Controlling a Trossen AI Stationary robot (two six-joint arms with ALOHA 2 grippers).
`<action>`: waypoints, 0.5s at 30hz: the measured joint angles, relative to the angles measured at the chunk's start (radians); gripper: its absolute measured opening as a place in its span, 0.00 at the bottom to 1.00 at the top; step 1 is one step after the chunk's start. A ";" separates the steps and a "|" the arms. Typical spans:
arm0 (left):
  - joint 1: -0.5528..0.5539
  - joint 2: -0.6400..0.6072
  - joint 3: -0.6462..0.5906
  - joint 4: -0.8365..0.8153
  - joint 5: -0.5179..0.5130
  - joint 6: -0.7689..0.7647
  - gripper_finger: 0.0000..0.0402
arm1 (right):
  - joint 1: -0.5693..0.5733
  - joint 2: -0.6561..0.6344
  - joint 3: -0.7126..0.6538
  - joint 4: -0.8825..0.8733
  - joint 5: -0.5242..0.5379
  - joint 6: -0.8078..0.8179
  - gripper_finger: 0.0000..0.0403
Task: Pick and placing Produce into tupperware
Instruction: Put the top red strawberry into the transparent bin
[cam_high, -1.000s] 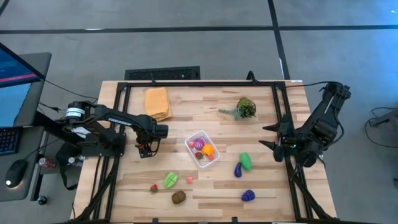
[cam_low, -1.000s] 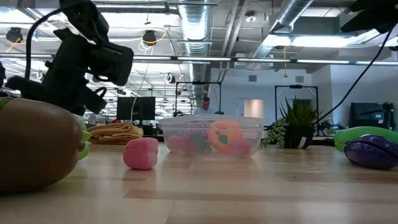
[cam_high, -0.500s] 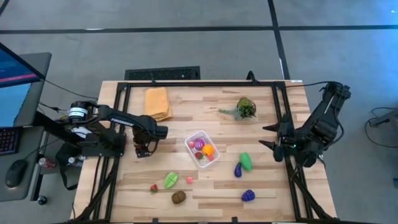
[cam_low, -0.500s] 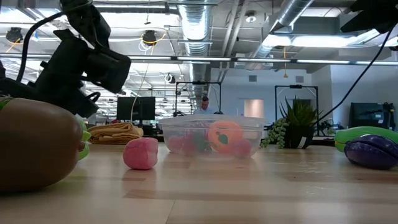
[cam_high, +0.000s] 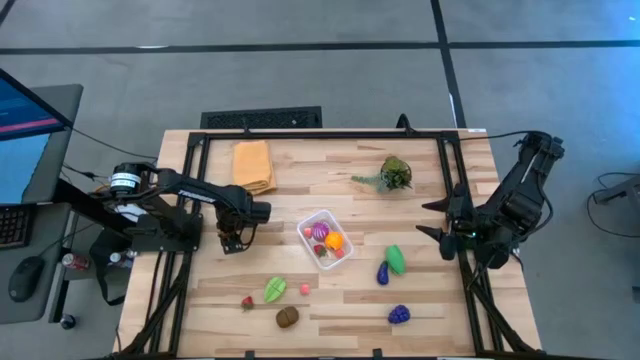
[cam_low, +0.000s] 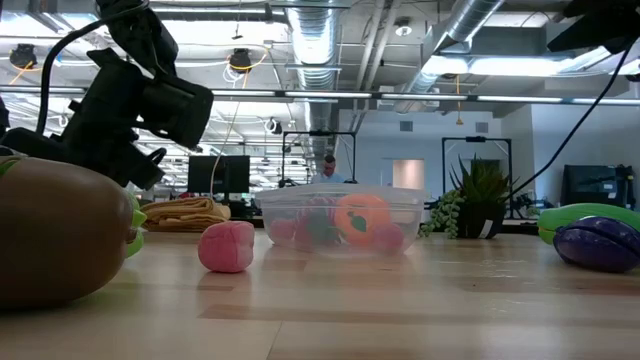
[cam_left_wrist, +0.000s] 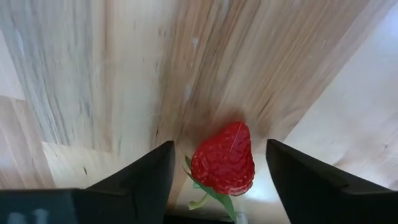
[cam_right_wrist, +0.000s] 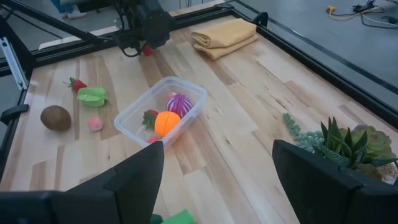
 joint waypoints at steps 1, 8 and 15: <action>0.000 0.000 0.000 0.000 0.002 0.000 0.58 | 0.000 0.000 0.000 0.001 0.000 0.000 0.80; 0.000 0.000 0.000 0.010 0.007 -0.002 0.47 | 0.000 0.000 0.000 0.003 0.000 0.000 0.80; 0.000 0.000 0.000 0.018 0.012 -0.011 0.41 | 0.000 0.000 0.000 0.006 0.000 0.000 0.80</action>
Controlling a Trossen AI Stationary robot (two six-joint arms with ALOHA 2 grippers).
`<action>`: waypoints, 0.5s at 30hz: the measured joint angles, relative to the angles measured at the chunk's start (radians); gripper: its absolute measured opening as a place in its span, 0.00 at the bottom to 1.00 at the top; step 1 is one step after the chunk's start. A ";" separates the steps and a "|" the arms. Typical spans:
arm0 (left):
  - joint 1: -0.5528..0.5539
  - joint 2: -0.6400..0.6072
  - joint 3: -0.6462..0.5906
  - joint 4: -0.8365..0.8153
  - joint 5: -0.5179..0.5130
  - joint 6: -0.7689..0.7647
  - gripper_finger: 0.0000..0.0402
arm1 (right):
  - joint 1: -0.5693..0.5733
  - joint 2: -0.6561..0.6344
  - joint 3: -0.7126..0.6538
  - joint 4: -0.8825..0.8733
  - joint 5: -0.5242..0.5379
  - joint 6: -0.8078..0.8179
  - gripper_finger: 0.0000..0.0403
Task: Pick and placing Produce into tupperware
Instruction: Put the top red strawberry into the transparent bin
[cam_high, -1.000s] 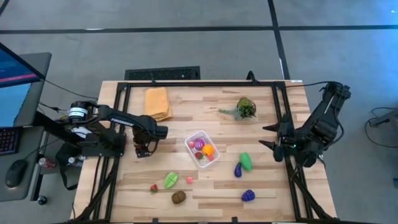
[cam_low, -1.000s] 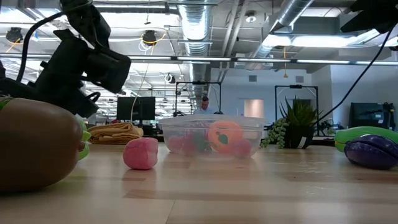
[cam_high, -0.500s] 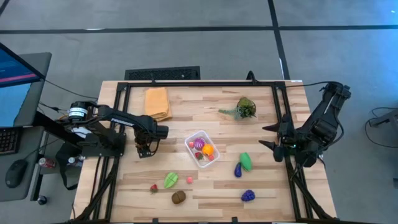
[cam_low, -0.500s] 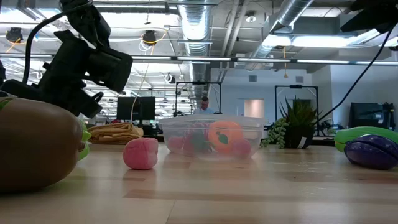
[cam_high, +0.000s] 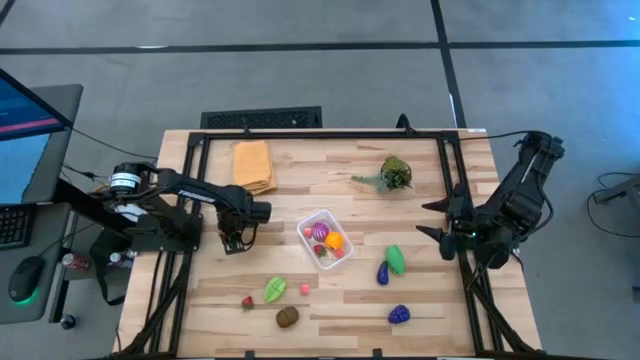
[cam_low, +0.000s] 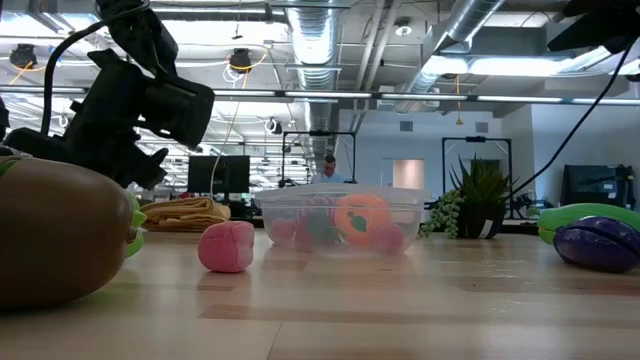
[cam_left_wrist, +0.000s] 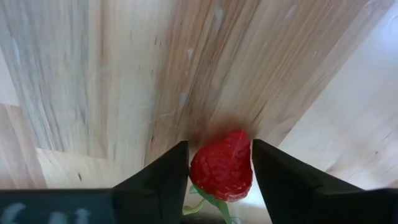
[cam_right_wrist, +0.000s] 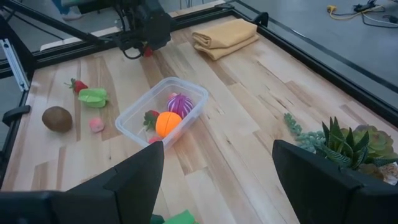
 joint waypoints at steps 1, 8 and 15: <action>0.000 0.000 0.000 0.000 0.000 0.000 0.41 | 0.000 0.000 0.000 0.000 0.000 0.000 0.80; 0.000 0.000 0.000 0.000 0.001 -0.007 0.36 | 0.000 0.000 0.000 0.000 0.000 0.000 0.80; 0.000 0.000 0.000 0.000 -0.001 -0.013 0.36 | 0.000 0.000 0.000 -0.001 0.000 0.000 0.80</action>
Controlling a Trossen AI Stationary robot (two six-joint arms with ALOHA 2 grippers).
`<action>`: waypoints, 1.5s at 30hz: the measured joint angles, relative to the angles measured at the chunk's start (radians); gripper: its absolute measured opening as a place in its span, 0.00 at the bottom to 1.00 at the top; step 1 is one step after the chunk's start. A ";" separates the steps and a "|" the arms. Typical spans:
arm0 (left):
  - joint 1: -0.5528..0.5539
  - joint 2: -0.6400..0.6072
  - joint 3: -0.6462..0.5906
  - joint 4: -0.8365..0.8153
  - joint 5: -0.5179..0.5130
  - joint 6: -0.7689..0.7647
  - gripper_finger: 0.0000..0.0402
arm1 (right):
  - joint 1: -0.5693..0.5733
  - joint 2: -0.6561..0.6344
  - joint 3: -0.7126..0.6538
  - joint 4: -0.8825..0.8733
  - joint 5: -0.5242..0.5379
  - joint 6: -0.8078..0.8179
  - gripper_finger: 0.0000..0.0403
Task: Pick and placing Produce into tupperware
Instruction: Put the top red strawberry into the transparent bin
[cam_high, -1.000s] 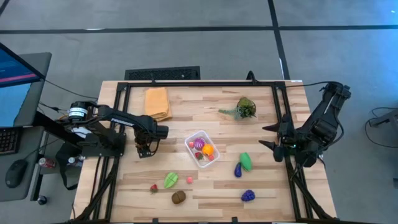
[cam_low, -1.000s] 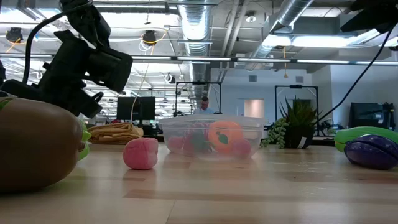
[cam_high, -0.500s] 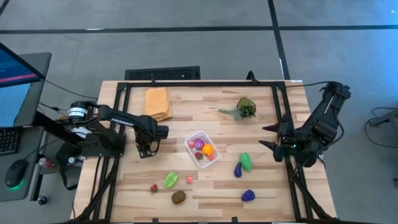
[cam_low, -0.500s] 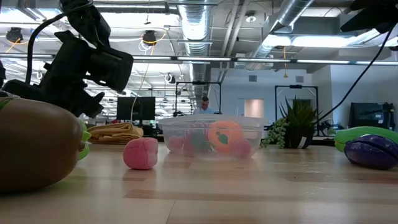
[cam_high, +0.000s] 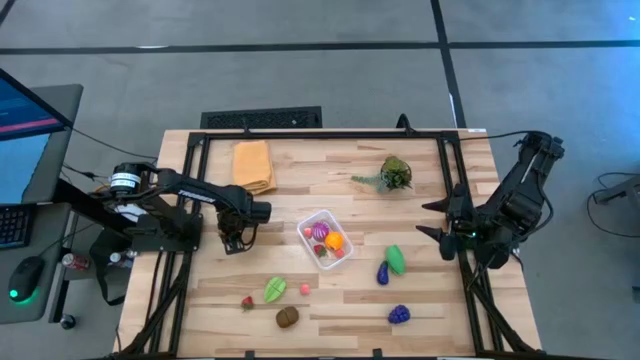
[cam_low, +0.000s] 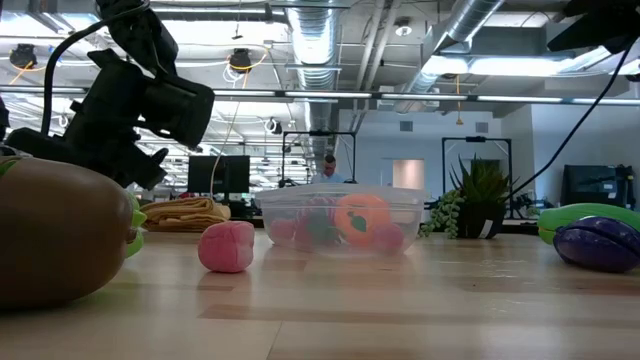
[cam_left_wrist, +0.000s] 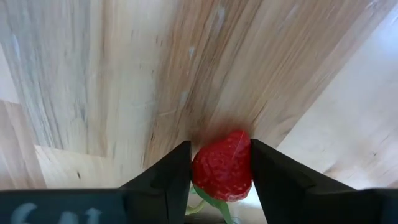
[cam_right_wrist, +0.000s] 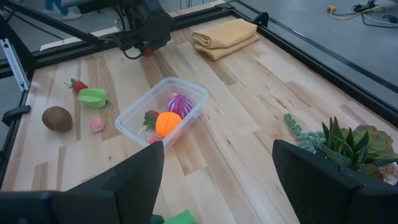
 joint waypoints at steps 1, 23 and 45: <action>0.000 0.000 0.000 0.000 -0.004 -0.003 0.36 | 0.000 0.000 0.000 0.000 0.000 0.000 0.80; 0.000 -0.001 0.039 0.046 0.013 -0.036 0.37 | -0.001 0.000 0.000 -0.007 0.000 -0.003 0.80; 0.000 -0.001 0.466 0.323 -0.036 0.089 0.37 | 0.000 0.002 0.000 0.006 0.000 0.000 0.80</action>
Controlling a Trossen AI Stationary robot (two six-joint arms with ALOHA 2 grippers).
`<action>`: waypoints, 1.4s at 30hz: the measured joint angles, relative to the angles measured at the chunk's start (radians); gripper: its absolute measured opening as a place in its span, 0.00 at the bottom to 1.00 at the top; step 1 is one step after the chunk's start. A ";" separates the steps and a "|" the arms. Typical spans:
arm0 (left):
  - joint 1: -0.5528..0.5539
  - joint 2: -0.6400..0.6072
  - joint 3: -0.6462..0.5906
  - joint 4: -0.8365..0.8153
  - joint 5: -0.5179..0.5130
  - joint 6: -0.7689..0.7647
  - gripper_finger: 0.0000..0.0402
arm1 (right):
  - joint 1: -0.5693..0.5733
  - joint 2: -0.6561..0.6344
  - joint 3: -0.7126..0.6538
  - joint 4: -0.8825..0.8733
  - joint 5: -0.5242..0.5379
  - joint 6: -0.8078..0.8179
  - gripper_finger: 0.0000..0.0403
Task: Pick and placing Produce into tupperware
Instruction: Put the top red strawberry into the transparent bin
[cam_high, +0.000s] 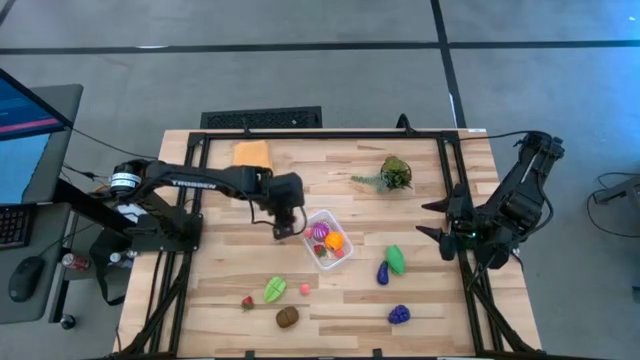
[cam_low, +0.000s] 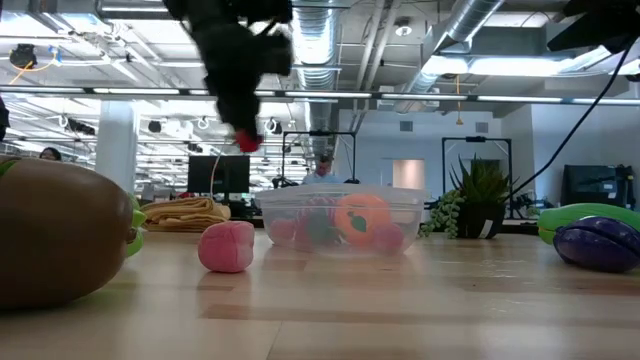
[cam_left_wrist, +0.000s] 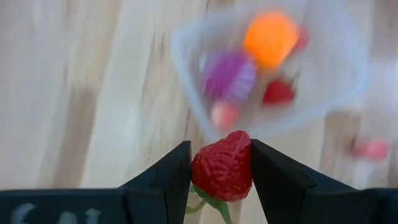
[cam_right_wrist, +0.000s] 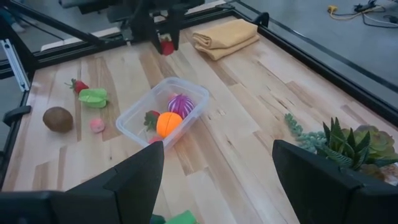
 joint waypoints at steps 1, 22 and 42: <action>0.000 0.000 0.007 0.027 0.000 0.005 0.37 | 0.000 0.000 0.000 0.002 0.000 0.000 0.80; -0.005 0.024 0.011 0.411 -0.002 0.038 0.37 | 0.000 0.000 0.000 0.030 0.000 0.000 0.80; -0.076 0.200 0.009 0.367 0.025 0.059 0.37 | 0.000 0.000 0.000 0.055 -0.030 0.000 0.80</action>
